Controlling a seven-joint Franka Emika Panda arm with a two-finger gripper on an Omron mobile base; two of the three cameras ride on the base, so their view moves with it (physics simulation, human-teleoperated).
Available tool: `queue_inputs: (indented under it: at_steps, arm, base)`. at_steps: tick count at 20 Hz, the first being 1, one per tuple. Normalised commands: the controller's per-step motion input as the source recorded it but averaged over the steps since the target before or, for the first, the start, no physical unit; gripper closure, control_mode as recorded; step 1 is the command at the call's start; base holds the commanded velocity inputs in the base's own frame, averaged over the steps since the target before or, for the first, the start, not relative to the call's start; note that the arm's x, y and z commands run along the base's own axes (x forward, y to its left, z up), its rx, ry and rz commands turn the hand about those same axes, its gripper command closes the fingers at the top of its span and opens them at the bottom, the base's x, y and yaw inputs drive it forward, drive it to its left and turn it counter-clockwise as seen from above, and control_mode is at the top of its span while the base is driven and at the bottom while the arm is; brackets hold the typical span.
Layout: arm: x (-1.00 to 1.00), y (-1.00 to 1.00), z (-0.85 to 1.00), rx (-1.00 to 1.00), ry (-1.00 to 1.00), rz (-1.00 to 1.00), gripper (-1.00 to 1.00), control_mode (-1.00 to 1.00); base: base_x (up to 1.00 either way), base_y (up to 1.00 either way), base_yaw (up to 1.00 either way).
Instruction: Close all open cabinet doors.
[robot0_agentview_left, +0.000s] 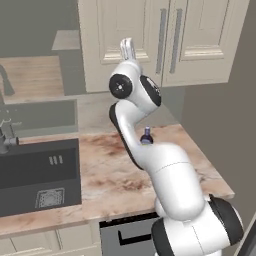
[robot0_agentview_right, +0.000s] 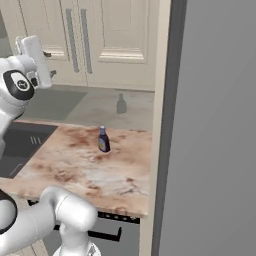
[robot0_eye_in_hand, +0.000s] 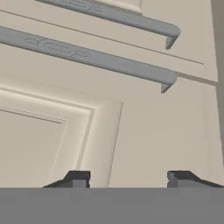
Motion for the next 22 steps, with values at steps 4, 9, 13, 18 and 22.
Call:
queue_inputs:
  at_steps: [4,9,13,18,22]
  arm:
    - [1.00,-0.67,0.00,0.10,0.06,0.00,-1.00,-1.00]
    - [0.75,-0.34,-0.01,0.04,0.04,0.01,-1.00,-1.00]
    - [0.16,0.00,0.00,0.00,0.00,0.01,-1.00,-1.00]
    - [-0.70,0.00,0.00,0.00,-0.06,0.10,-1.00,-1.00]
    - [-1.00,0.00,0.14,0.00,-0.20,0.20,-1.00,-1.00]
  base:
    - [0.00,0.00,0.00]
    - [0.00,0.00,0.00]
    - [0.00,0.00,0.00]
    - [0.00,0.00,0.00]
    - [0.00,0.00,0.00]
